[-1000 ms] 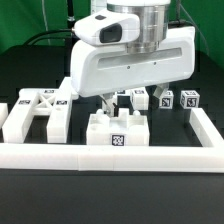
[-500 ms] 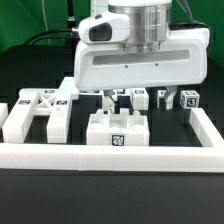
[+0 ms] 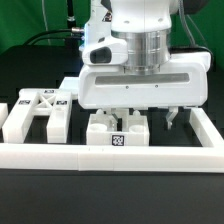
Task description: Assemble chair
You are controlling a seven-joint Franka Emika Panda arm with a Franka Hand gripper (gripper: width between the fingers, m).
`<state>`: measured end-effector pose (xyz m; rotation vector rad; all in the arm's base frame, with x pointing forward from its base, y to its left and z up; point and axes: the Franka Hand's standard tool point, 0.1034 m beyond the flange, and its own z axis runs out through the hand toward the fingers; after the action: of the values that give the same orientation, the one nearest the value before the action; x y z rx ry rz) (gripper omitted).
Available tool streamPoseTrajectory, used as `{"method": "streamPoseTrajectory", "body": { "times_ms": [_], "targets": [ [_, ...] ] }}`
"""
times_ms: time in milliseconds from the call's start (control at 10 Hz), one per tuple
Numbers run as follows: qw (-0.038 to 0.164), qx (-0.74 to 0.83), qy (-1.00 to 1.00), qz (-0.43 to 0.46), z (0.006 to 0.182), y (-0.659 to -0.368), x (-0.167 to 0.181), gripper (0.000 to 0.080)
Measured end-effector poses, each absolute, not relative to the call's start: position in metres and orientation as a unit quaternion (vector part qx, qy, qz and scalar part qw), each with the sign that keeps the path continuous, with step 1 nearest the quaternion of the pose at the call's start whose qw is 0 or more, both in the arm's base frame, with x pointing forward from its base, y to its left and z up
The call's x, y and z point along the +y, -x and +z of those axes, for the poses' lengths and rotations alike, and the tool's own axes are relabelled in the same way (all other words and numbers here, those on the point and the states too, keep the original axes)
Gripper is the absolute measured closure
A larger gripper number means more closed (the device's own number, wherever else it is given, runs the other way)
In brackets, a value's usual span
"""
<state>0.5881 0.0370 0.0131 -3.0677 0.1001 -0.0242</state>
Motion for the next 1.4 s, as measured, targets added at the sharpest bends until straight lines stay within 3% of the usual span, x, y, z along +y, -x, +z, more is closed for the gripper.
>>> {"method": "streamPoseTrajectory", "body": {
  "times_ms": [400, 600, 700, 800, 900, 1400],
  "targets": [
    [0.036, 0.026, 0.999, -0.008, 0.0068, -0.5865, 0.0377, 0.0163],
    [0.036, 0.025, 0.999, -0.007, 0.0066, -0.5864, 0.0377, 0.0517],
    [0.036, 0.025, 0.999, -0.007, 0.0065, -0.5863, 0.0378, 0.0654],
    [0.036, 0.024, 0.999, -0.007, 0.0065, -0.5864, 0.0378, 0.0654],
    [0.036, 0.023, 0.999, -0.008, 0.0068, -0.5867, 0.0378, 0.0766],
    [0.037, 0.023, 0.999, -0.008, 0.0071, -0.5872, 0.0389, 0.0769]
  ]
}}
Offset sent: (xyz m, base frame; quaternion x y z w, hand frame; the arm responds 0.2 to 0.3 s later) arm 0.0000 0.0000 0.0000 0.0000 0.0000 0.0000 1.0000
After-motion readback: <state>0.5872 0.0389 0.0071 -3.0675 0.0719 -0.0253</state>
